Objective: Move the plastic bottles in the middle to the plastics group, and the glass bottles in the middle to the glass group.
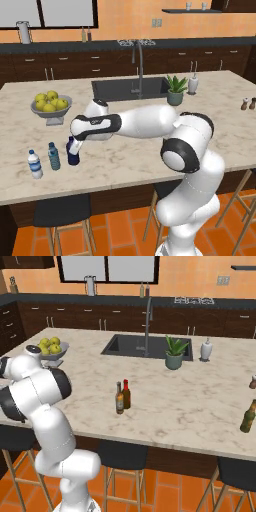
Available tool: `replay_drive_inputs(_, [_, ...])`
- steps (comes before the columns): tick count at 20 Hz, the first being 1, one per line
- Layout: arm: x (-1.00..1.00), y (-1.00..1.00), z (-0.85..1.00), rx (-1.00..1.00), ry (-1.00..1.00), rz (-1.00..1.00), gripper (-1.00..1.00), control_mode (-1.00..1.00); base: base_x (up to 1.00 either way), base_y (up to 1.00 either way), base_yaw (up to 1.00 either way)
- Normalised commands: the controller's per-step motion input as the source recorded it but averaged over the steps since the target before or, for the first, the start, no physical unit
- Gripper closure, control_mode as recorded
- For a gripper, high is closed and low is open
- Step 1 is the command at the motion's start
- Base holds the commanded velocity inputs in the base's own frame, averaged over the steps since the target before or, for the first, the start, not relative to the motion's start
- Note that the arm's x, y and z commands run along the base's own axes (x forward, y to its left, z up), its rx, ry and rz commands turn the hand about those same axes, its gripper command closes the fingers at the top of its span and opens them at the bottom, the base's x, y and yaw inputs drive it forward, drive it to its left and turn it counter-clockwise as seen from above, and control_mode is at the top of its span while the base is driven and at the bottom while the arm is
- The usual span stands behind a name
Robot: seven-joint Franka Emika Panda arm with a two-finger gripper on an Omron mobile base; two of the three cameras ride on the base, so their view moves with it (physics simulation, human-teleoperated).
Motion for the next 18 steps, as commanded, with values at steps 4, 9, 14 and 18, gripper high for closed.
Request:
replay_drive_inputs(4, [0.11,0.17,-0.18,0.00,-0.01,0.02,1.00,-1.00,0.00,0.00,0.00])
replay_drive_inputs(9, [0.26,0.22,-0.45,0.00,0.00,0.03,1.00,-1.00,0.00,0.00,0.00])
replay_drive_inputs(14, [0.26,0.02,-0.27,0.00,-0.01,0.00,1.00,-1.00,0.00,0.00,0.00])
replay_drive_inputs(18, [0.11,0.00,-0.13,-0.02,0.02,0.00,1.00,-1.00,0.00,0.00,0.00])
